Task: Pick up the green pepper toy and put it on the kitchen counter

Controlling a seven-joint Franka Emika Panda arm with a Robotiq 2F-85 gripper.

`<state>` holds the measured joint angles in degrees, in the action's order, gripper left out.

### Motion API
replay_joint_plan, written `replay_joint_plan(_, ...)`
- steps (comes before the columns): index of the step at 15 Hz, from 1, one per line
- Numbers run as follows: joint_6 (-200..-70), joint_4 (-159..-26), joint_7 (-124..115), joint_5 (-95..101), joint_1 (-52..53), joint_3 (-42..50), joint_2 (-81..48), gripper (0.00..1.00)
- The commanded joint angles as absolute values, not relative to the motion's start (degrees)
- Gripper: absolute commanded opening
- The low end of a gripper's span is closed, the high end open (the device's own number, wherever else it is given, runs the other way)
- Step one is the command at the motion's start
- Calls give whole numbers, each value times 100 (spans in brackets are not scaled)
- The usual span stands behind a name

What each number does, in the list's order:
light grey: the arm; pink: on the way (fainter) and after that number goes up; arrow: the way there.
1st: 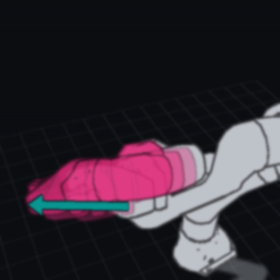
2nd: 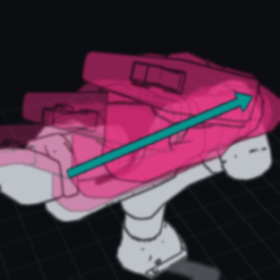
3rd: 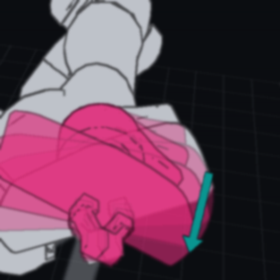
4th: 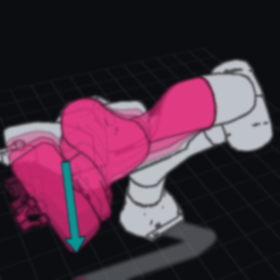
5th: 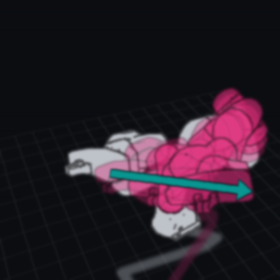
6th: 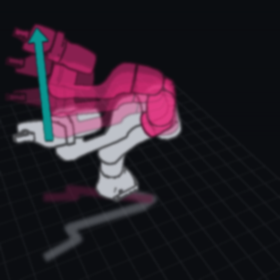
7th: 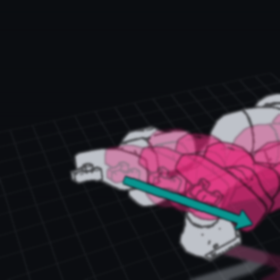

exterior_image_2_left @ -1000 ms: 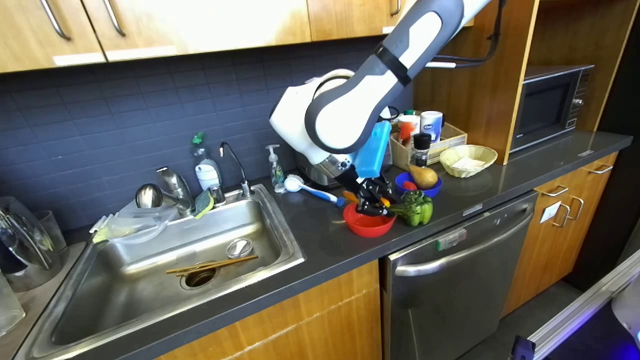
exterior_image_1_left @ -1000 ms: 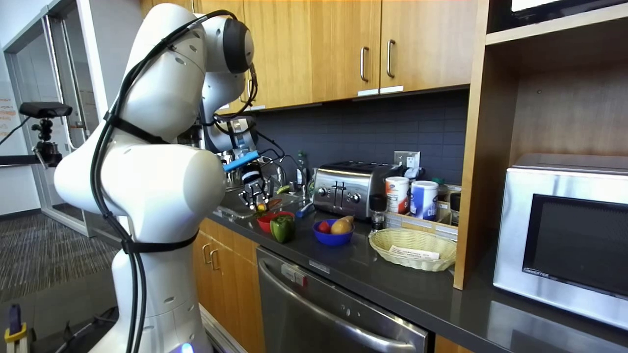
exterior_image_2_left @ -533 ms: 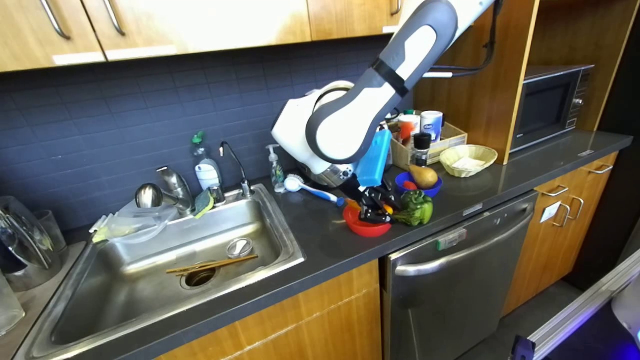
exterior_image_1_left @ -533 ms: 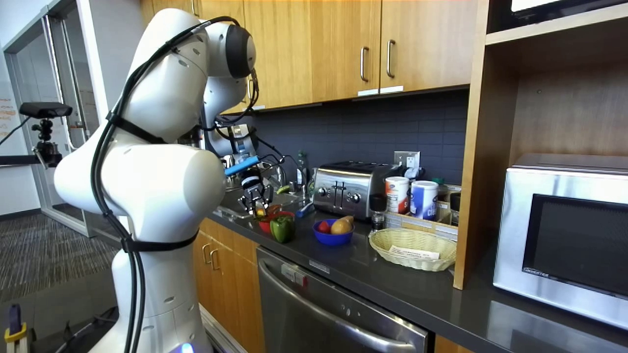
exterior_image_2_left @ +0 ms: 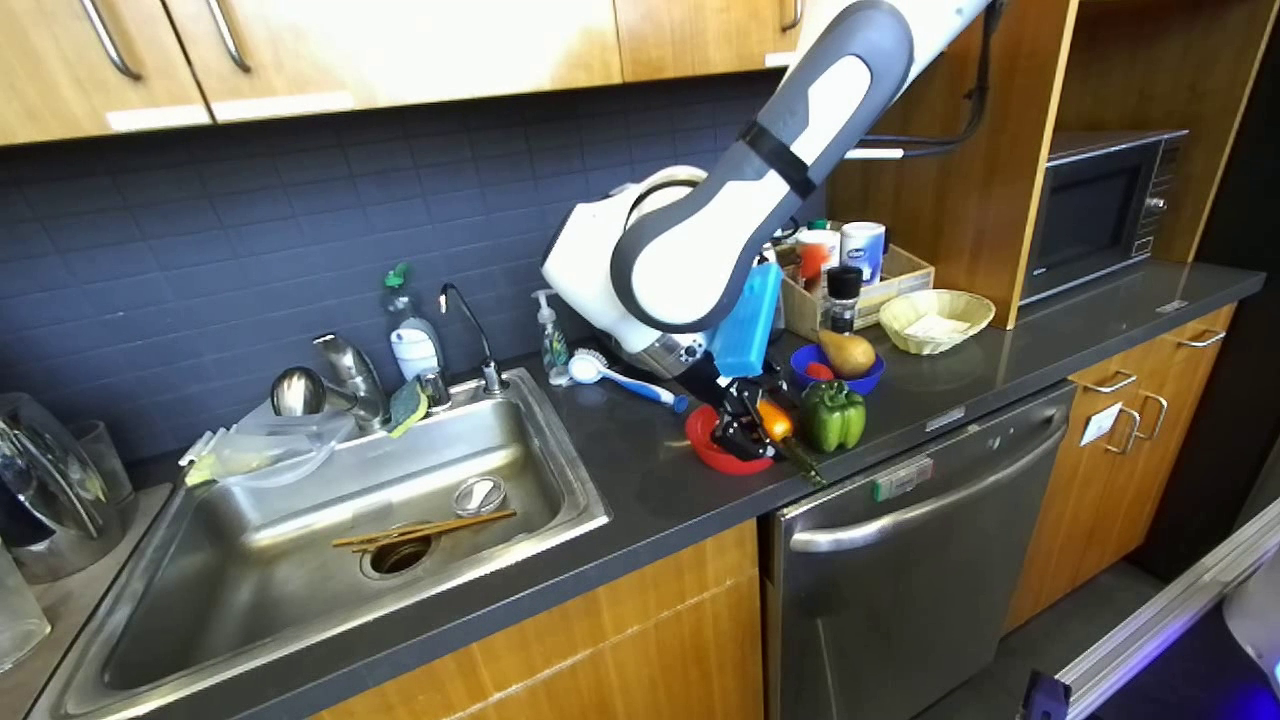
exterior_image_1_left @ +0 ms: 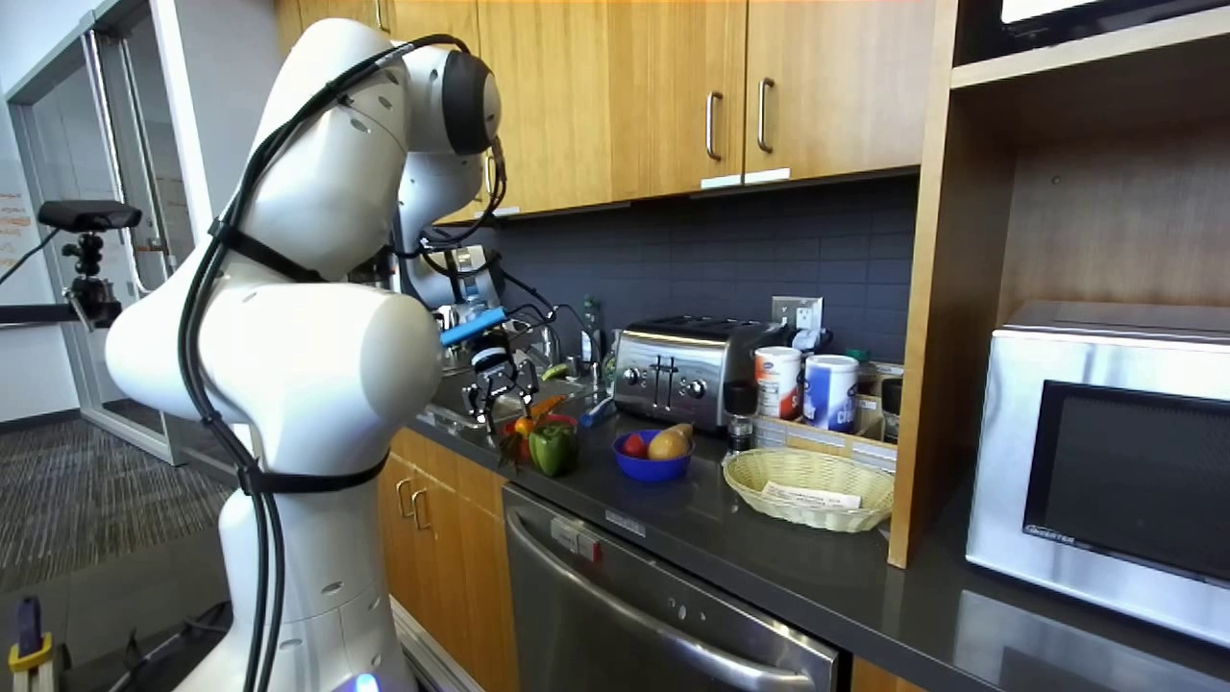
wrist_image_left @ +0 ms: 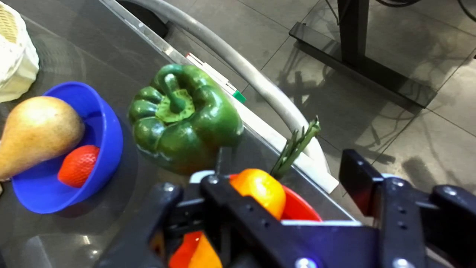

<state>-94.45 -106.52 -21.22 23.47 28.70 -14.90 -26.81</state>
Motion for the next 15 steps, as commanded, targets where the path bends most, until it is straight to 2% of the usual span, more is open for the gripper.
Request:
replay_joint_plan(1, -9416, -10629, -2174, 2400, 2947, -1472, -2649, 100)
replay_joint_plan(7, -9394, -10684, -2207, 2399, 2984, -1500, -2509, 100)
replay_joint_plan(15, -9619, -11108, -2317, 2294, 2926, -1696, -1651, 100)
